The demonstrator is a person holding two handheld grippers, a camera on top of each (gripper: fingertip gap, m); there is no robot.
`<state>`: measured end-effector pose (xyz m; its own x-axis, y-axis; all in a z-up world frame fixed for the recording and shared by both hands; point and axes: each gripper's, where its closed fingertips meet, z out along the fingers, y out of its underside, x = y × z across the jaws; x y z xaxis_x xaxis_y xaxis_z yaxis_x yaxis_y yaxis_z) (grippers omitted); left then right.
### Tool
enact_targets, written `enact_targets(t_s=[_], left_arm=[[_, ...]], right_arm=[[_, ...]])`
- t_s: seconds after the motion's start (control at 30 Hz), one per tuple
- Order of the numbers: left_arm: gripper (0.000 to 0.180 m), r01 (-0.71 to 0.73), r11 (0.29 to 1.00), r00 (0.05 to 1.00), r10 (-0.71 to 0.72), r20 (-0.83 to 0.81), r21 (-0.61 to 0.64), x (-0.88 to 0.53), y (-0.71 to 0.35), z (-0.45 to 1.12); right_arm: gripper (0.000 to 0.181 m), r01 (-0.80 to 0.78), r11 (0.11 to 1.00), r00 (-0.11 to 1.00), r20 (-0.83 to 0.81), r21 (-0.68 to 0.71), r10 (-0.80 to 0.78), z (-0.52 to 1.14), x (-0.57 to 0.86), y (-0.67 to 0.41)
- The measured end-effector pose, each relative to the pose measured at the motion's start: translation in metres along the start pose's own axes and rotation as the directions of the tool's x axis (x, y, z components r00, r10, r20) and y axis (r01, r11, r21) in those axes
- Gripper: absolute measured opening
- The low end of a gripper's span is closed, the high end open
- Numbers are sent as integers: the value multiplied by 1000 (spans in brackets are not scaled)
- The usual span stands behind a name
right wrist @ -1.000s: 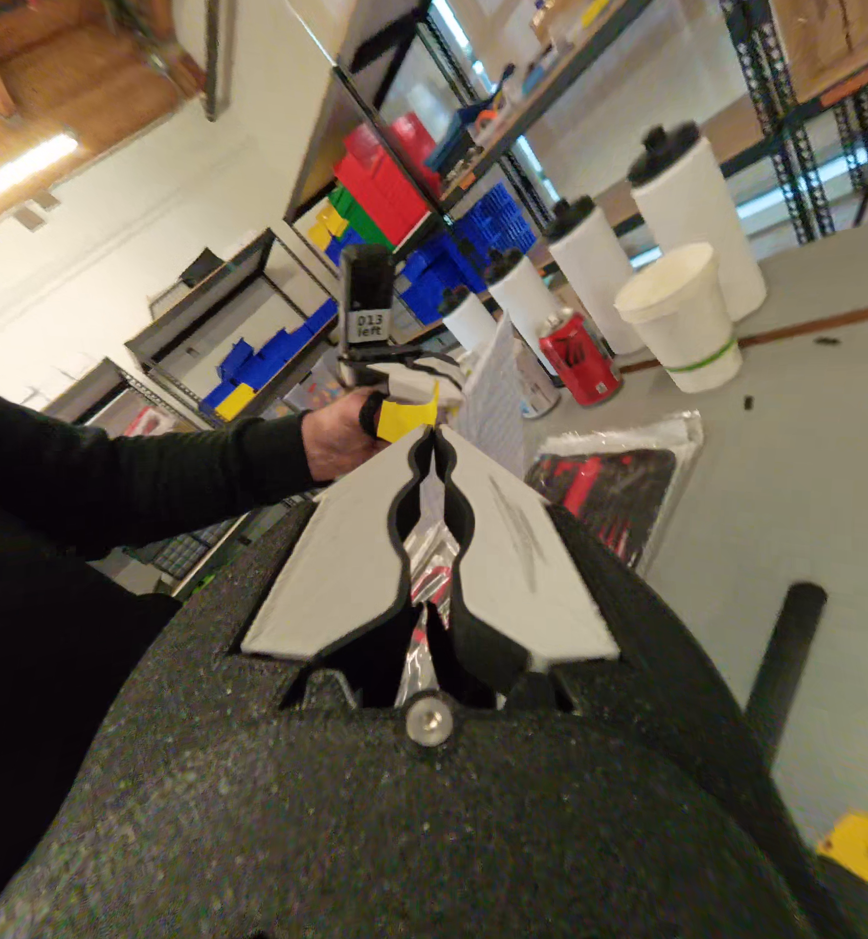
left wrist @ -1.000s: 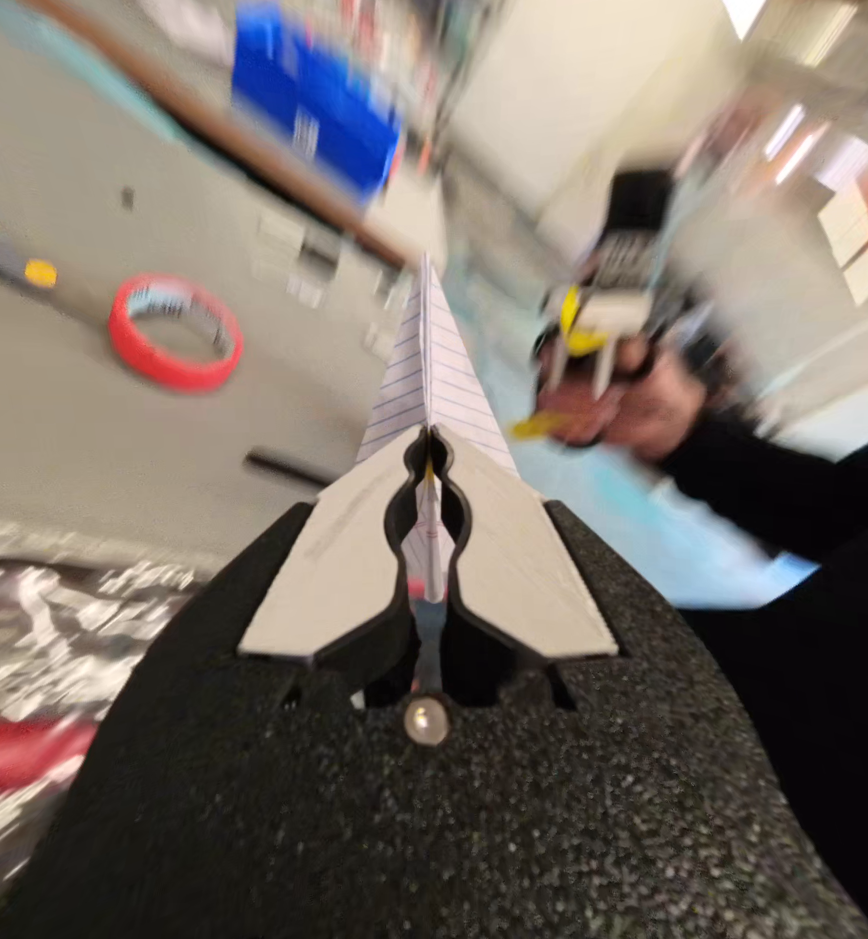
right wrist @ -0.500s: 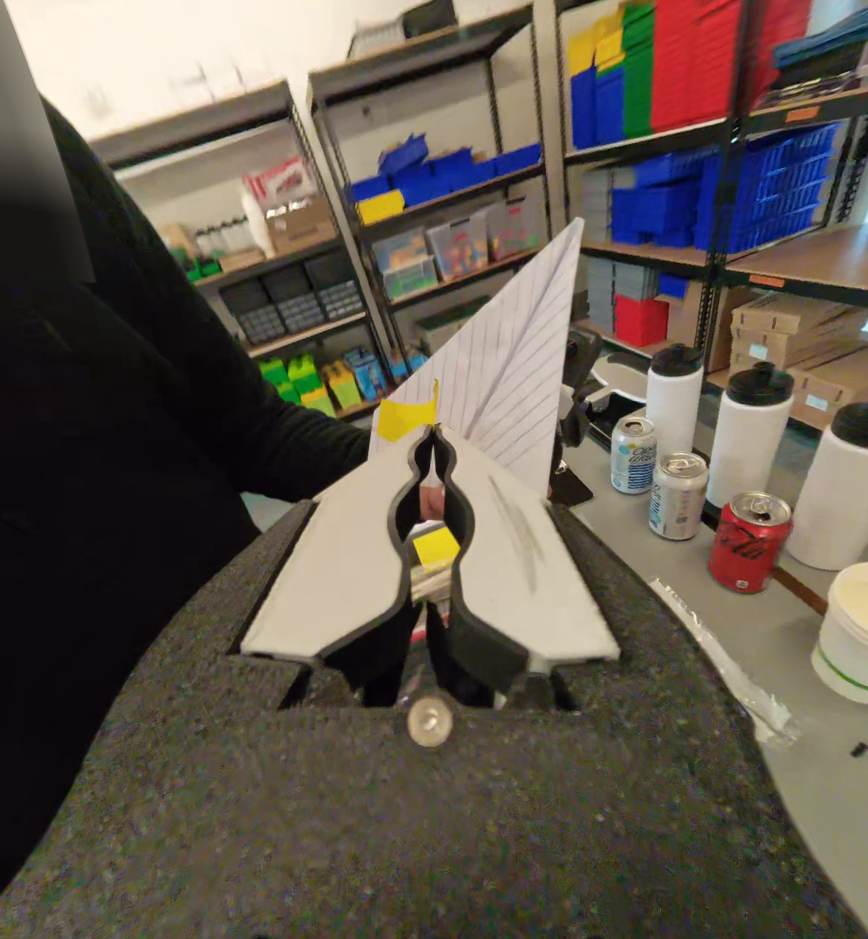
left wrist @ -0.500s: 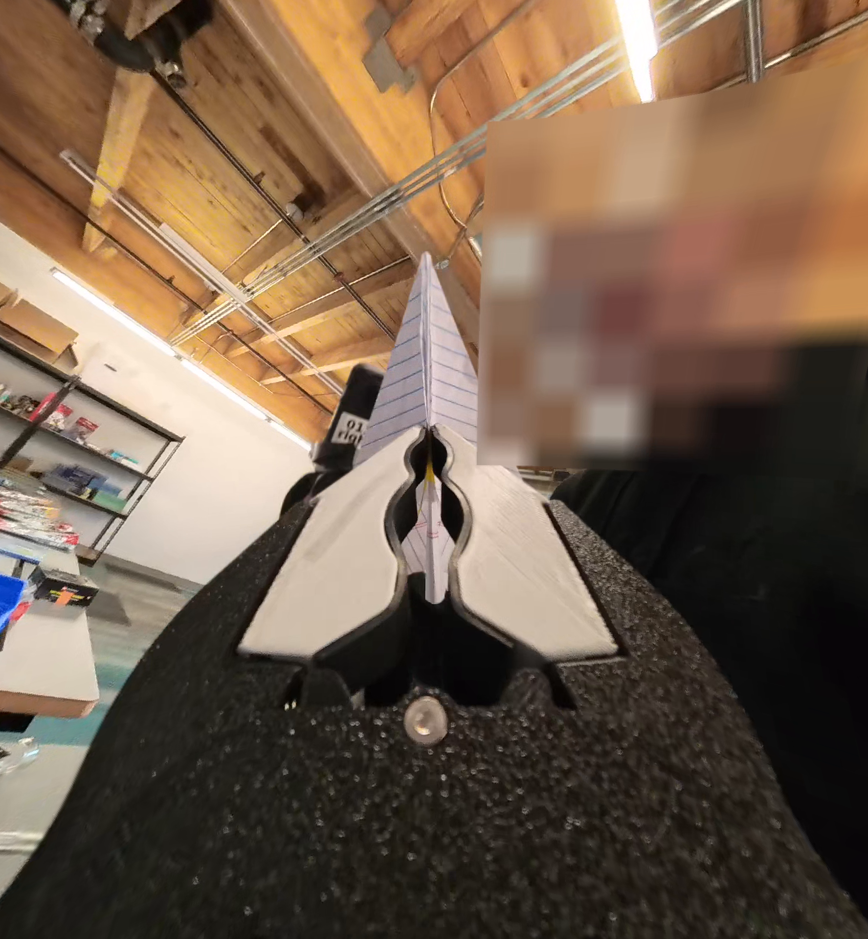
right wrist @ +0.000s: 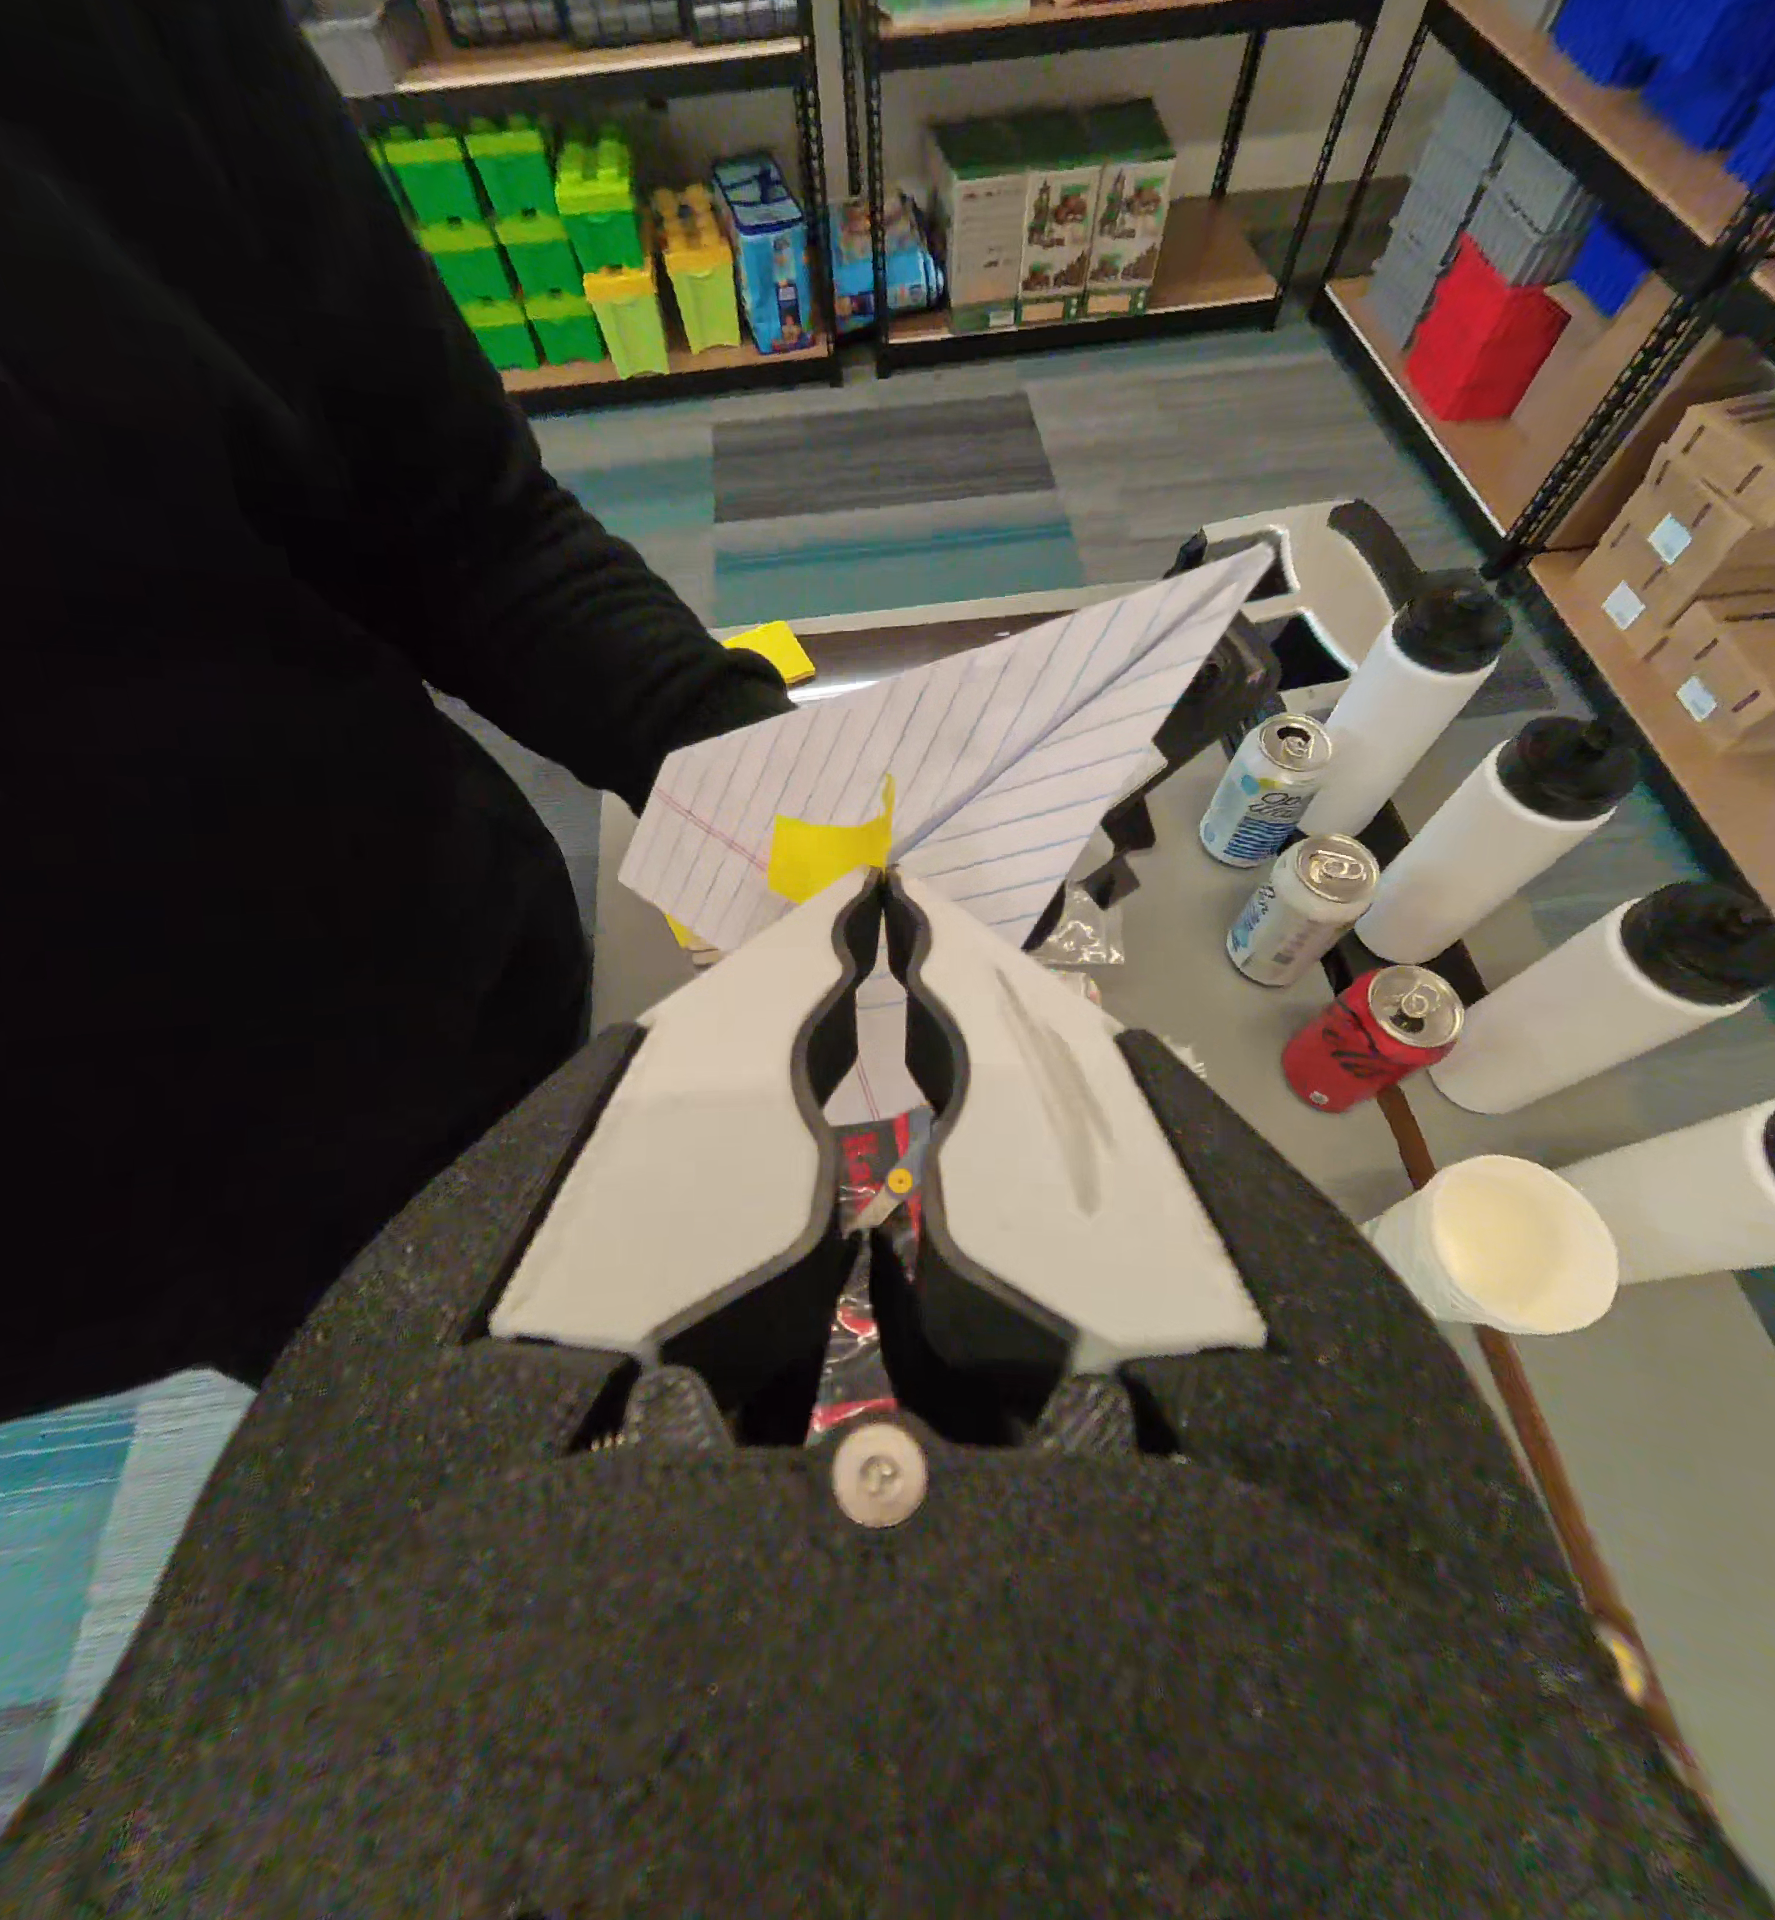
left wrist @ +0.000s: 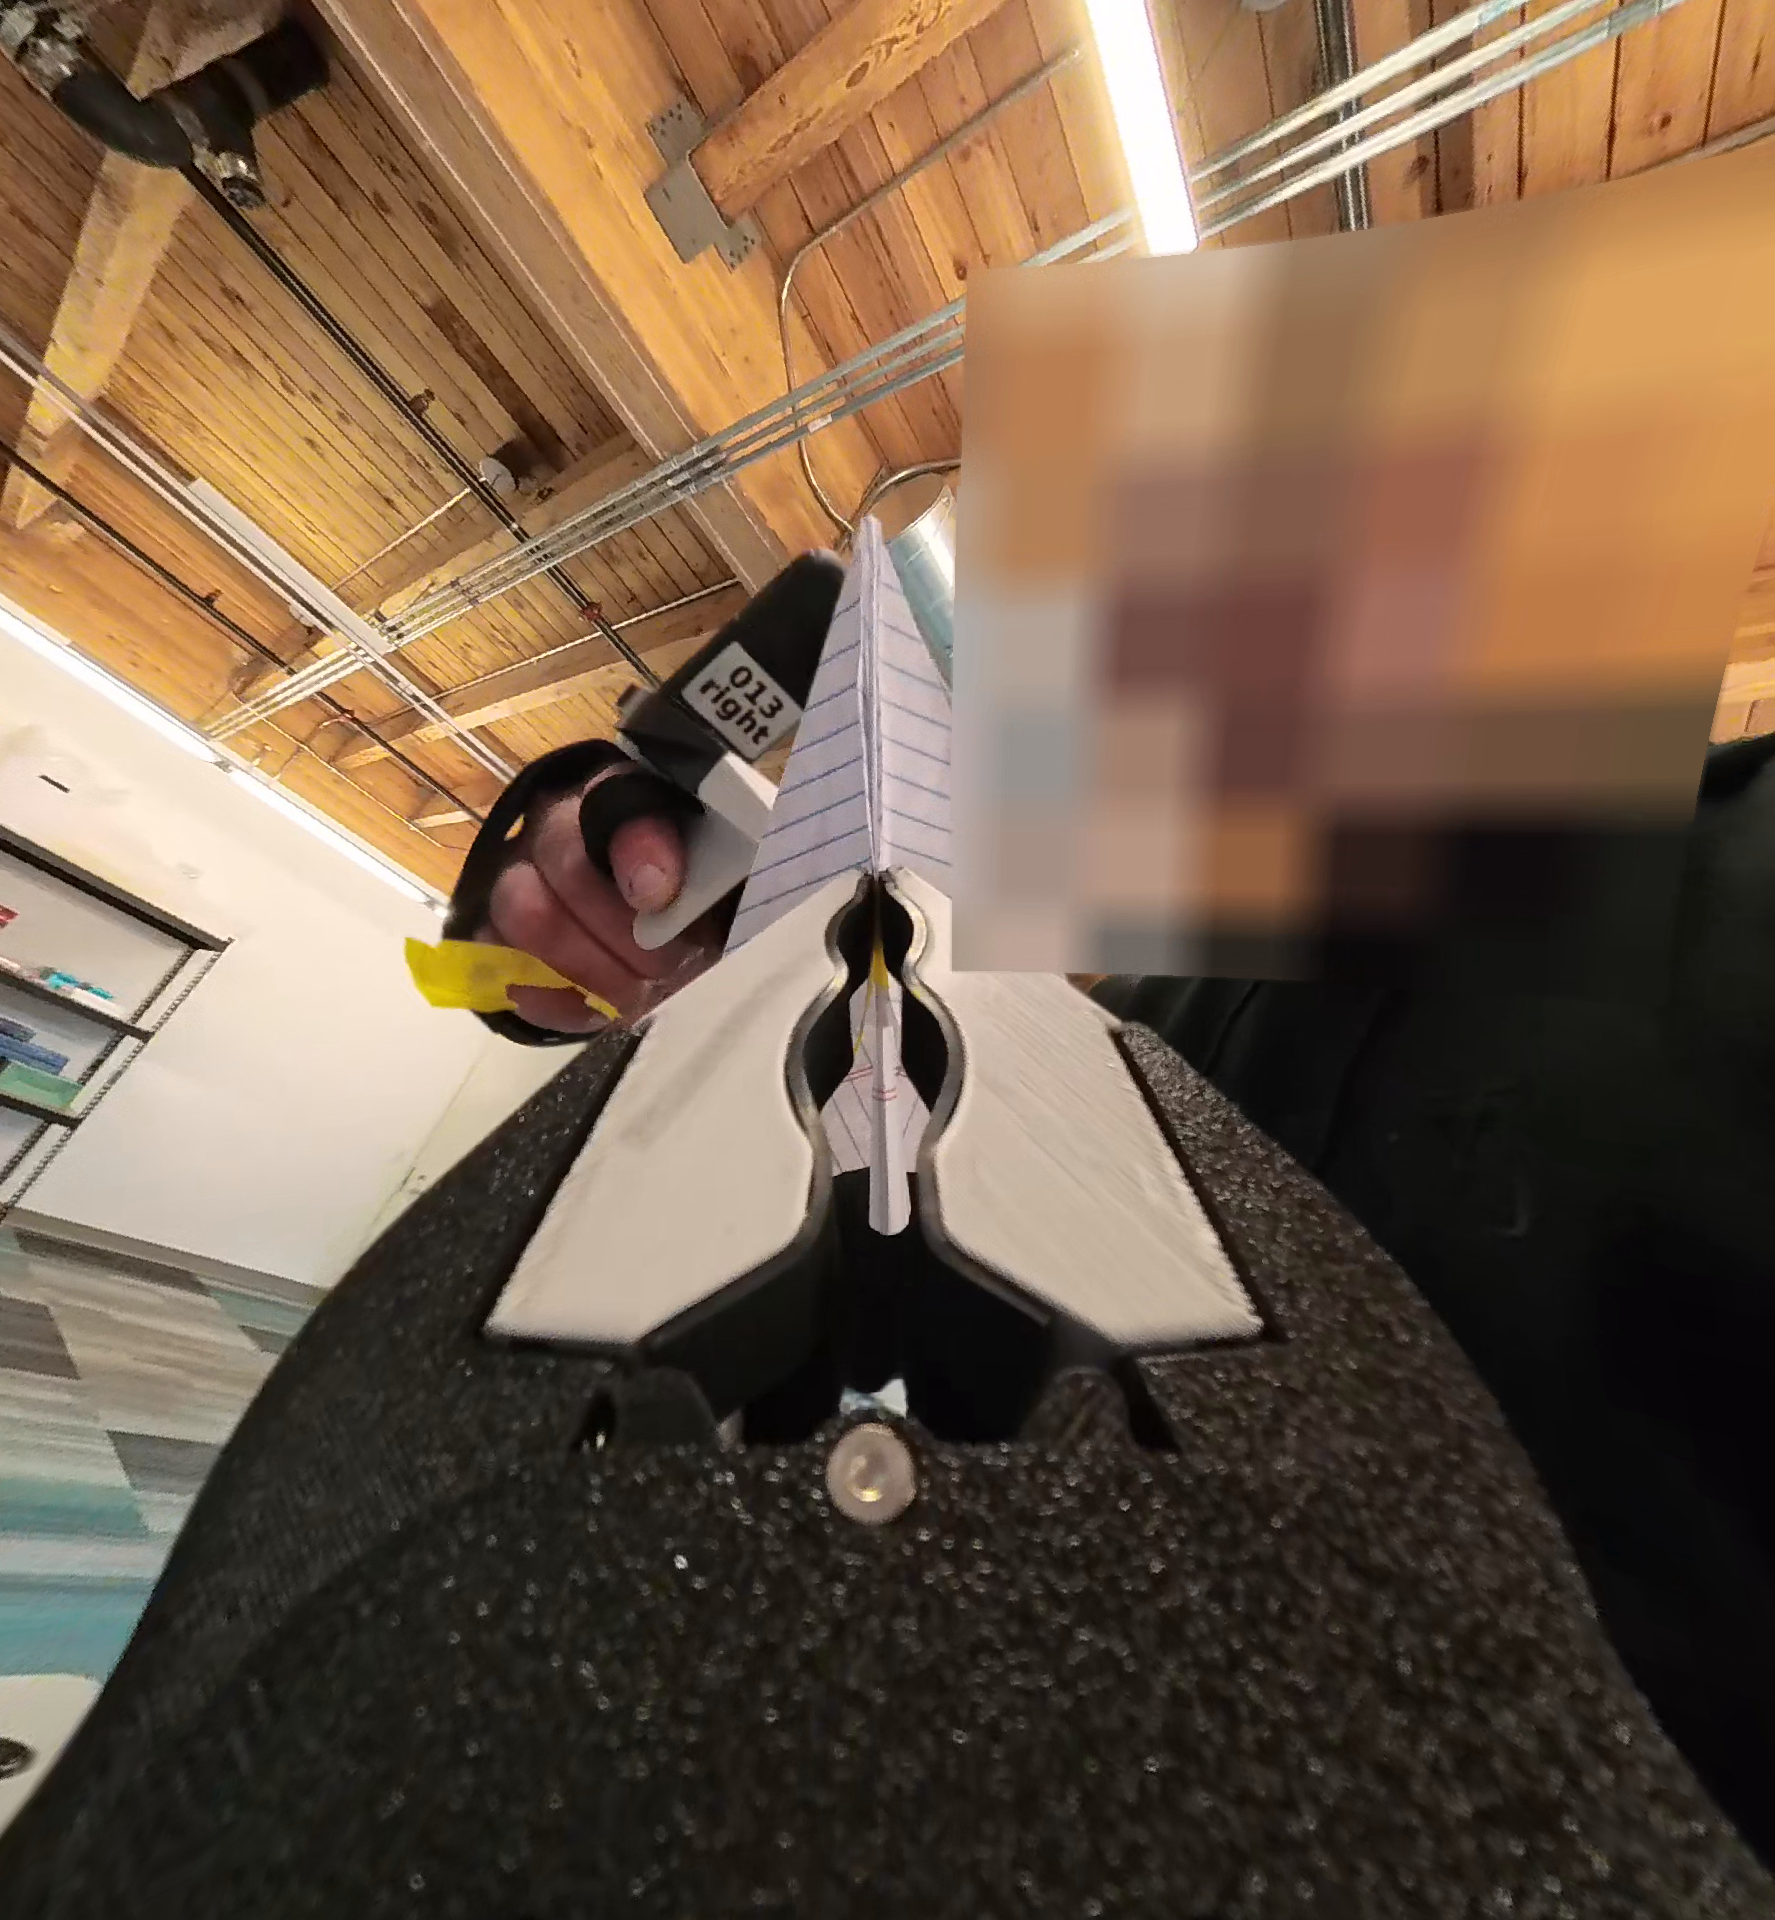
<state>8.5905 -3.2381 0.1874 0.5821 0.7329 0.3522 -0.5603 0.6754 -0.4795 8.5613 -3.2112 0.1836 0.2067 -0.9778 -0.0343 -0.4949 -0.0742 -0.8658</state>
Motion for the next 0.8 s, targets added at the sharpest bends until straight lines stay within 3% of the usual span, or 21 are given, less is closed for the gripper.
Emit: enact_targets(t_s=[0.17,0.27,0.5,0.8], left_arm=[[0,-103,994,995,103,5,43,4,-24,0],[0,-117,992,993,118,-24,36,7,-31,5],[0,-52,998,996,53,-65,23,6,-30,11],[0,-18,1000,996,19,-93,6,7,-17,18]], right_arm=[[0,-161,960,982,-64,227,180,-10,16,-24],[0,-198,910,977,-4,365,215,-14,7,-36],[0,15,995,999,45,98,-19,-12,0,-25],[0,93,996,985,143,-10,-91,-3,4,-23]])
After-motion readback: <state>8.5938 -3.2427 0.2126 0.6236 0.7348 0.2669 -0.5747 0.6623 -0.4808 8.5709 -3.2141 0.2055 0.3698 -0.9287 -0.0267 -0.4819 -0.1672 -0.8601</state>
